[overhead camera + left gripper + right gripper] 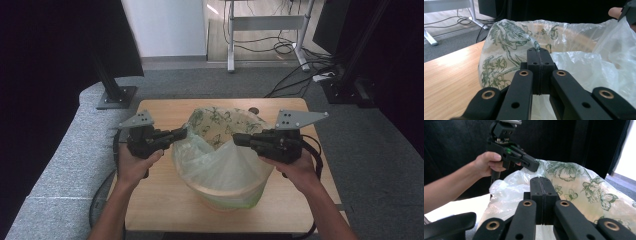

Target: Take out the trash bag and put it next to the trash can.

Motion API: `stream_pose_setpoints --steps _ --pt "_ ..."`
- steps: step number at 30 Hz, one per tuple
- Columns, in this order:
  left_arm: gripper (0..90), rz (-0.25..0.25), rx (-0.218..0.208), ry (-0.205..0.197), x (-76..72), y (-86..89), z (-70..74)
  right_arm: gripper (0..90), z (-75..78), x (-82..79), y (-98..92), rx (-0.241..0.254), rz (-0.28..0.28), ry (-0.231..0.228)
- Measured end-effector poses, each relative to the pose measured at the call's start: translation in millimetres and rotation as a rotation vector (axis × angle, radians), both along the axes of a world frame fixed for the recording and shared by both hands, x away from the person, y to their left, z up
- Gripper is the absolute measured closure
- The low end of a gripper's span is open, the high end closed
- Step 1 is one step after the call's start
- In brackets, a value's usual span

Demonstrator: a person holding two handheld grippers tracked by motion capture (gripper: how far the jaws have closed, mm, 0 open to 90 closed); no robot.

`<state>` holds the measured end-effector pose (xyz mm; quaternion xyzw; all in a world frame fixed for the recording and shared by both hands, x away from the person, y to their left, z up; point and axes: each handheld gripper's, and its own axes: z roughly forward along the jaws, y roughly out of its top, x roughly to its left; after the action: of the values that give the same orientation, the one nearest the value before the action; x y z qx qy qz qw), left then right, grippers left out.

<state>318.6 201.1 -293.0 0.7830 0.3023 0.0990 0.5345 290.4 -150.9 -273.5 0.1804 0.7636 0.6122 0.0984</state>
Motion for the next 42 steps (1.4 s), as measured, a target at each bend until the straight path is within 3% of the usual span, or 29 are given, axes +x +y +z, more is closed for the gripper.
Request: stream_pose_setpoints --steps 2,5,9,13,18,21,23,25,27,31,36,42 --pt "89.5 0.002 -0.002 0.000 -0.3 0.8 -0.5 53.9 -1.4 -7.8 -1.6 0.012 0.011 -0.010" --pt "89.4 0.003 -0.004 0.001 -1.4 2.4 -1.2 40.3 -6.5 -29.3 -7.3 0.012 0.020 -0.043" --pt "89.3 0.007 -0.006 0.002 -2.2 3.3 -1.6 36.3 -22.4 -55.8 -13.2 -0.028 0.054 -0.064" --pt "89.1 0.007 -0.003 -0.002 -3.7 2.9 -1.9 36.3 -43.9 -60.7 -12.5 -0.090 0.105 -0.019" --pt "89.0 0.008 -0.002 -0.002 -4.2 3.5 -2.1 46.4 -62.1 -56.6 -6.4 -0.117 0.142 0.006" --pt "89.0 0.008 -0.003 0.000 -4.1 4.3 -2.3 59.4 -67.5 -53.4 -2.6 -0.145 0.167 0.024" --pt "89.0 0.009 -0.004 0.000 -4.0 5.1 -2.8 68.7 -66.6 -51.1 -3.5 -0.120 0.203 0.043" --pt "88.9 0.010 -0.006 0.001 -4.2 5.8 -3.3 77.0 -63.2 -51.2 -4.2 -0.107 0.221 0.041" --pt "88.8 0.009 -0.008 0.000 -4.8 6.2 -3.8 88.8 -60.1 -52.3 -4.8 -0.119 0.206 0.024" --pt "88.9 0.007 -0.006 -0.001 -5.6 5.8 -4.6 89.7 -55.2 -51.6 -2.4 -0.146 0.203 0.021" --pt "88.9 0.009 -0.006 -0.001 -4.8 5.0 -4.0 89.7 -36.8 -48.5 -0.1 -0.089 0.185 -0.008" --pt "89.1 0.007 -0.003 0.003 -4.3 3.5 -6.0 89.7 -24.7 -40.9 9.1 -0.081 0.173 -0.012"
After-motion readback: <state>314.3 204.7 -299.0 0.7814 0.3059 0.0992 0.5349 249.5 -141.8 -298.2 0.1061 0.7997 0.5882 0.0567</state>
